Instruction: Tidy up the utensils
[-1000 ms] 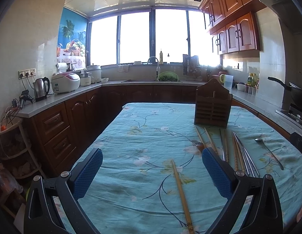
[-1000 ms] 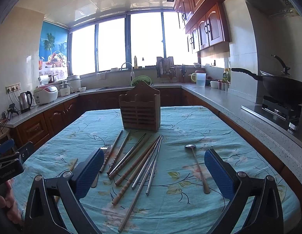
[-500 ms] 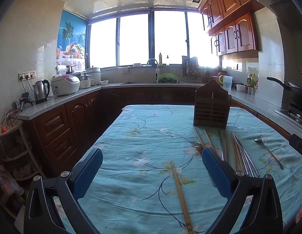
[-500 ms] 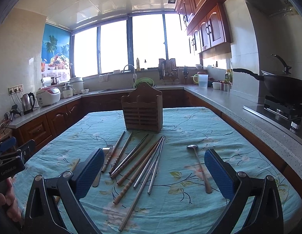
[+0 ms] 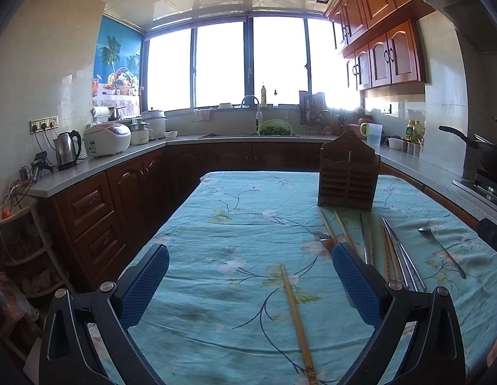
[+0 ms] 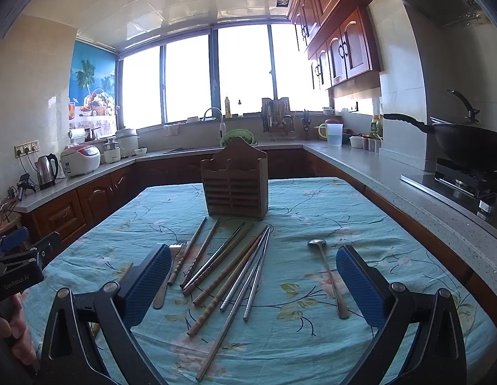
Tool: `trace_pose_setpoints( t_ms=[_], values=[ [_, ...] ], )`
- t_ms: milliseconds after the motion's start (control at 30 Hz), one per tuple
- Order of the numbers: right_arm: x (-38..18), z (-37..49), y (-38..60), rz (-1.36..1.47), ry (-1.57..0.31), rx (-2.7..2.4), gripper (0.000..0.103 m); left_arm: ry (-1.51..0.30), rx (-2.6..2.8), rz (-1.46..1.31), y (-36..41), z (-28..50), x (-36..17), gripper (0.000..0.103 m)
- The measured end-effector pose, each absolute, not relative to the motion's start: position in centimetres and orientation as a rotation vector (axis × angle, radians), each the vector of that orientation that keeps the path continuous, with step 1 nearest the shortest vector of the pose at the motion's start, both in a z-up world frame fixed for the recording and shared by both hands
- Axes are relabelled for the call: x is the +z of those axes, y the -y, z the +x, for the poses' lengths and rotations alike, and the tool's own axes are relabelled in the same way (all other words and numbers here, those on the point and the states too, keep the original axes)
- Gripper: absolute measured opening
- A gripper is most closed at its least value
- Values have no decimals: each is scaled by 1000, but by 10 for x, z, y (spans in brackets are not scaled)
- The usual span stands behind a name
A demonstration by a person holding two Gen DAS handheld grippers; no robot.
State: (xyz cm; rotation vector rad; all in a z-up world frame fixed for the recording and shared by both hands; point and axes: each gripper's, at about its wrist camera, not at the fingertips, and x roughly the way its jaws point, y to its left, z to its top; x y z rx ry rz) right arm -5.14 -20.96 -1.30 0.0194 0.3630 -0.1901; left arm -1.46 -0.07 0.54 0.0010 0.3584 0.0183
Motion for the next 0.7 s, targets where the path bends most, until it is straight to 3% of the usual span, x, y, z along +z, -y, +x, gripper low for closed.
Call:
trace_pose_setpoints(
  t_ms=[367,700],
  values=[
    [-14,-48,213,33,-385,-198,103,-403,3,-17,-1,-5,4,102],
    [-16,-26,229,95,-488,-180,102,-591,-60,-67,-12,36,7,96]
  ],
)
